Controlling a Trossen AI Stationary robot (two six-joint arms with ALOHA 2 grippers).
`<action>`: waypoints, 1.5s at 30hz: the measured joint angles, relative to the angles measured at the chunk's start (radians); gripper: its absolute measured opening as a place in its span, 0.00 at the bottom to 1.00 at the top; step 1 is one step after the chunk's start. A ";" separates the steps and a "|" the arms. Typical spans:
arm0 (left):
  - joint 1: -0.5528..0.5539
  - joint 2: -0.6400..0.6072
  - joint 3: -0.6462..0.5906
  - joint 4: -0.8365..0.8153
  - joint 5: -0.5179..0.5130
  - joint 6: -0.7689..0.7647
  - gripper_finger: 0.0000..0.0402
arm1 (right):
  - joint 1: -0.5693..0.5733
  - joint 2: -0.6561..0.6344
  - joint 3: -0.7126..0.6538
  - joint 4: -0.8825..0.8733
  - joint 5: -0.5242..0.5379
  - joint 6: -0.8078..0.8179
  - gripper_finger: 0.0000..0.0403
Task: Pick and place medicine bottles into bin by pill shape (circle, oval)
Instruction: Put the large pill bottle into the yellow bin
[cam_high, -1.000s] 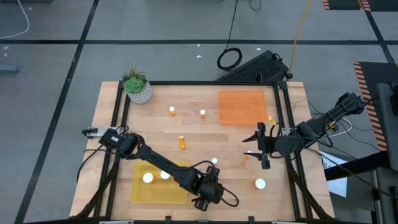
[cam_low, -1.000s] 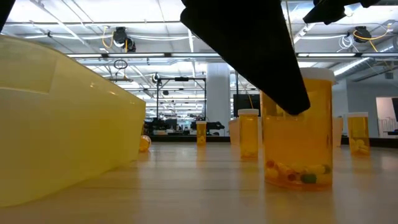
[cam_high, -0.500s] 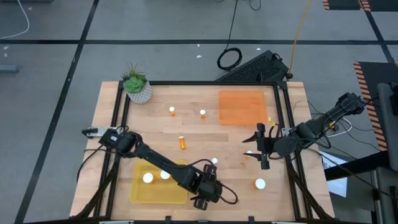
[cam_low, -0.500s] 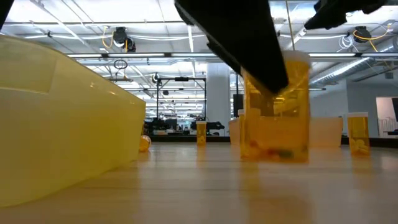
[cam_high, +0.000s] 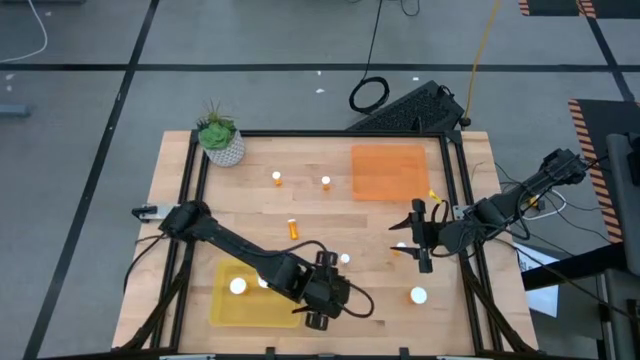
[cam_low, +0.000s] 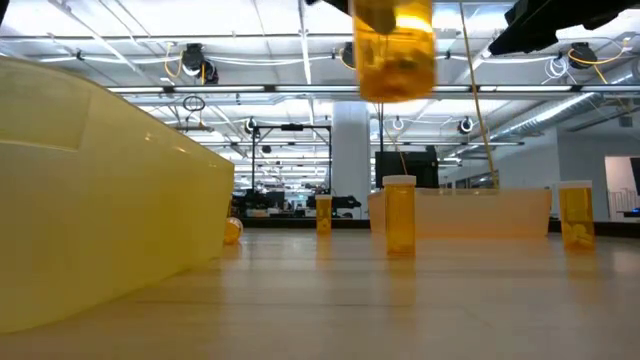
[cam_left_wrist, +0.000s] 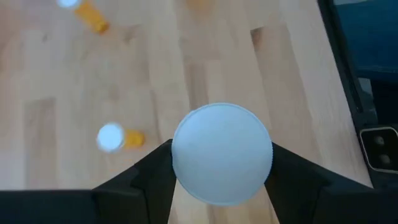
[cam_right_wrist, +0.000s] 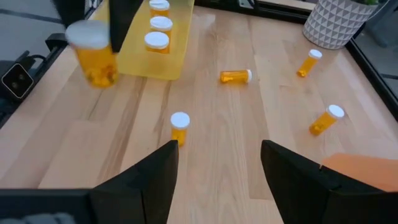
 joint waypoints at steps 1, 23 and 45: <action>-0.002 -0.013 0.000 -0.019 -0.008 -0.016 0.53 | 0.000 0.000 0.000 0.007 0.000 -0.004 0.55; -0.170 -0.101 0.000 -0.418 -0.122 -0.368 0.55 | 0.000 0.000 0.000 0.076 0.003 -0.110 0.55; -0.377 -0.101 -0.057 -0.639 -0.219 -0.752 0.56 | 0.000 0.000 0.000 0.077 0.001 -0.092 0.55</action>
